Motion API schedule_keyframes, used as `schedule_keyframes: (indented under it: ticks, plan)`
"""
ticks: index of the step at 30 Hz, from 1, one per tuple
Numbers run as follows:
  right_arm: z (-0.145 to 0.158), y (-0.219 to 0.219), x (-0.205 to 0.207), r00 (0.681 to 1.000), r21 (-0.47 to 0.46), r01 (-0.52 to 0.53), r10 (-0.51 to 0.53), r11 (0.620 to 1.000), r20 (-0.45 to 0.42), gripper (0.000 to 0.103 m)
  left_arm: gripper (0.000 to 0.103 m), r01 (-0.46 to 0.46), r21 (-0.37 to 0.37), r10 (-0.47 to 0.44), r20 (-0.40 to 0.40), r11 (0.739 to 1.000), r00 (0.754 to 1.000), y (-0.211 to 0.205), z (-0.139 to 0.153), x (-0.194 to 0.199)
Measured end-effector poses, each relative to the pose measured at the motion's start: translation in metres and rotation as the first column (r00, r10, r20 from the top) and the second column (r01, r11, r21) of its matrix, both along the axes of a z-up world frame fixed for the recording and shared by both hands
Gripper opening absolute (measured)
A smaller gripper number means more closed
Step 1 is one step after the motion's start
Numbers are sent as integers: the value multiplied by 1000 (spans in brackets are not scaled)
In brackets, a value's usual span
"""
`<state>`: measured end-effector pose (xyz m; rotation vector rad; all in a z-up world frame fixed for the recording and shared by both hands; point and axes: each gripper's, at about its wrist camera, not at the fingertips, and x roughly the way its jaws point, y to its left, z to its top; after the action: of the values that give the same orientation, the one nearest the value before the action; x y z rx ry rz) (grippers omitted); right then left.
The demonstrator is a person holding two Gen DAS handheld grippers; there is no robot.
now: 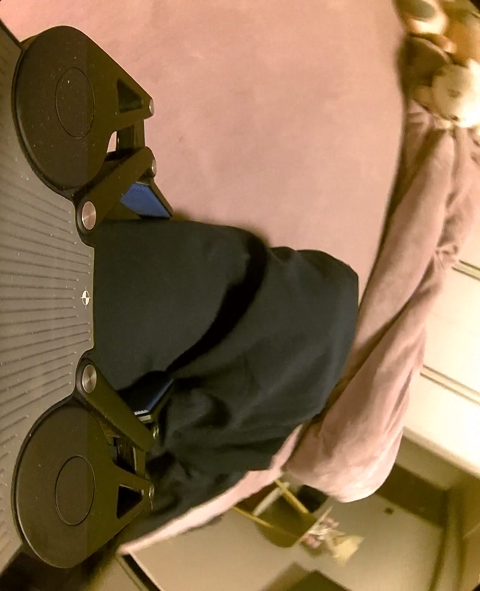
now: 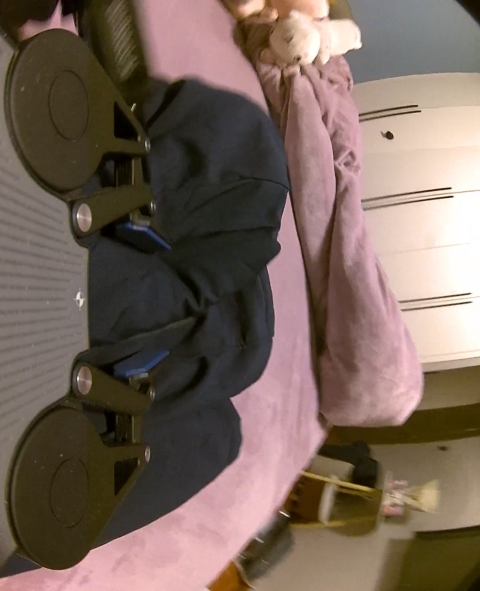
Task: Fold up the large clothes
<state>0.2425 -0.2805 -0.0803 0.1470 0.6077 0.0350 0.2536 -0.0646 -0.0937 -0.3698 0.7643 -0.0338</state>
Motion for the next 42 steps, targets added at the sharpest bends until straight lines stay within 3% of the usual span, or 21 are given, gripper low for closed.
schedule_keyframes:
  ticks: [1,3,6,9,11,16,21,23,24,25,27,29,30,31,32,35,38,39,40,42]
  plan:
    - [8,-5,-7,1000,41,-17,17,999,-14,80,95,0,-13,-1,-10,1000,1000,3,1,1]
    - [21,-21,-26,999,124,-43,44,991,-7,89,95,-7,-58,5,-42,998,999,14,6,2]
    - [36,-53,-55,1000,155,-19,18,988,6,98,93,-22,-90,16,-65,996,998,29,18,-5]
    - [33,-86,-52,996,228,-8,28,974,-82,98,92,-30,-124,21,-76,992,997,40,28,-18]
    - [21,-104,-39,982,367,13,57,930,-180,98,92,-31,-142,20,-82,989,996,45,31,-28]
    - [10,-110,-15,967,599,-24,170,801,-188,99,92,0,-144,-15,-108,990,994,50,31,-40]
    - [6,-80,13,940,546,-84,249,833,-235,98,92,11,-161,-29,-109,987,994,62,29,-50]
    - [10,-69,16,935,509,-111,263,854,-238,91,92,-6,-147,-11,-116,989,993,64,29,-56]
    - [15,-62,17,934,468,-114,255,877,-249,83,92,-17,-141,0,-121,990,993,66,29,-58]
    - [21,-55,16,934,420,-112,240,901,-265,69,92,-23,-137,6,-124,990,992,67,29,-58]
    - [37,-43,7,942,344,-161,248,925,-227,50,92,-29,-129,12,-129,991,992,67,29,-60]
    - [53,-26,-4,945,236,-223,269,946,-185,51,92,-35,-129,17,-138,991,990,68,27,-60]
    - [57,-22,-6,942,240,-246,290,939,-171,58,92,-42,-133,22,-145,990,989,68,25,-58]
    - [57,-20,-4,937,256,-250,300,934,-179,73,92,-50,-135,29,-152,990,988,68,24,-58]
    - [54,-19,0,930,280,-245,306,928,-202,80,92,-55,-143,33,-156,988,987,68,24,-57]
    - [43,-13,12,919,272,-246,313,930,-241,83,92,-52,-162,26,-160,985,987,66,24,-54]
    - [37,-14,18,920,305,-231,309,924,-242,65,92,-41,-160,15,-156,986,988,64,23,-52]
    - [39,-13,18,922,302,-229,305,926,-237,52,92,-38,-173,10,-158,984,987,65,23,-51]
    - [42,-13,11,927,282,-237,303,930,-221,41,92,-40,-184,10,-161,982,987,66,21,-53]
    - [49,-7,-3,939,197,-255,291,947,-185,29,93,-46,-189,14,-166,981,986,67,20,-52]
